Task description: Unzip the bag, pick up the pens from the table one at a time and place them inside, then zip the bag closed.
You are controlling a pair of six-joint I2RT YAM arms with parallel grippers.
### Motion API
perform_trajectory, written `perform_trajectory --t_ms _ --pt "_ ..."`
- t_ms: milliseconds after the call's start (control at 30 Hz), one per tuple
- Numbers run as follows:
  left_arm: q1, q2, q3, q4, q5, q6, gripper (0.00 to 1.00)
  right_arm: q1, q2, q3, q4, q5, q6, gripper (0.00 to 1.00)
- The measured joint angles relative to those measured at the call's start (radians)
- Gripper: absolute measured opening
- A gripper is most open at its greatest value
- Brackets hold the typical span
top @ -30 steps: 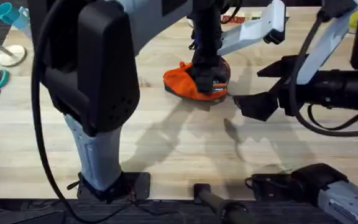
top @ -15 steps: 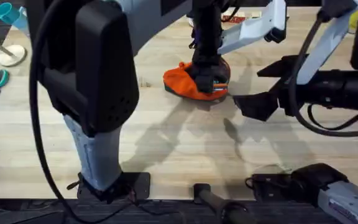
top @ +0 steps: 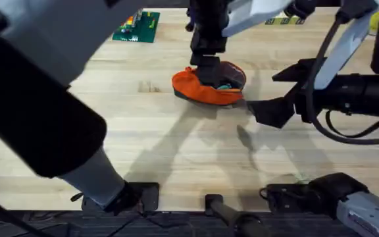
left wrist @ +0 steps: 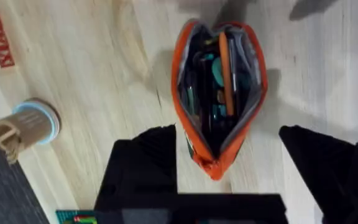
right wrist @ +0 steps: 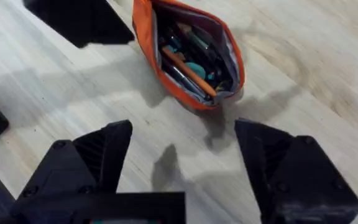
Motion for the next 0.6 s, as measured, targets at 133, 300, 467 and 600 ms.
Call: perform_trajectory --t_ms 133,300,467,600 --pt "0.025 -0.028 0.000 -0.019 0.000 0.000 0.997 0.000 0.000 0.000 0.000 0.000 0.000 0.997" --pt "0.069 -0.077 0.000 -0.050 0.007 0.000 0.997 0.000 0.000 0.000 0.000 0.000 0.000 0.998" --pt "0.118 -0.134 0.000 -0.070 0.045 0.000 0.997 0.000 0.000 0.000 0.000 0.000 0.000 0.998" --pt "0.150 -0.174 0.000 -0.082 0.074 0.001 0.997 0.000 0.000 0.000 0.000 0.000 0.000 0.998"
